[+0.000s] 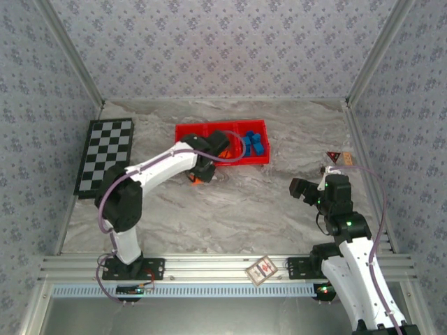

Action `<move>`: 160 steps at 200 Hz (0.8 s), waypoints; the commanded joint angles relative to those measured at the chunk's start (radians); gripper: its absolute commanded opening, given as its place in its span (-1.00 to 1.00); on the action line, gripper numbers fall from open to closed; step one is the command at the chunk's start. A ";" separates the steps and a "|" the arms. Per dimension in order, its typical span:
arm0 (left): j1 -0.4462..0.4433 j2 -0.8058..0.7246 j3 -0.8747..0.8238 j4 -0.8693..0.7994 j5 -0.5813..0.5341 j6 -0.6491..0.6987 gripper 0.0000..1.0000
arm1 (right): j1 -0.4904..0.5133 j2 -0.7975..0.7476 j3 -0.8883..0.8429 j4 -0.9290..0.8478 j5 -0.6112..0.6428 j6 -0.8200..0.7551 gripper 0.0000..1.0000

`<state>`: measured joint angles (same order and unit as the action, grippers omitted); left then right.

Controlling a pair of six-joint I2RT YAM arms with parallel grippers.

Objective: Sort the legos into containers by color
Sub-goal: Pick up the lego from the center of the table, then place the lego in the container.

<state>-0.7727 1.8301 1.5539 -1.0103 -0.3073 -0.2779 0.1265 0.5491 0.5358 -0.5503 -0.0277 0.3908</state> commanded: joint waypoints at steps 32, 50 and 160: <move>0.015 0.201 0.390 -0.128 0.031 -0.142 -0.58 | -0.005 -0.042 0.030 -0.014 -0.018 -0.017 0.99; 0.043 0.294 0.538 -0.151 0.076 -0.152 -0.60 | -0.005 -0.052 0.030 -0.017 -0.016 -0.017 0.99; 0.136 0.530 0.777 -0.001 0.201 -0.245 -0.59 | 0.050 -0.074 0.021 -0.023 0.018 -0.006 0.99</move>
<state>-0.6292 2.3230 2.2505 -1.0473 -0.1528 -0.4843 0.1551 0.4931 0.5358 -0.5575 -0.0319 0.3912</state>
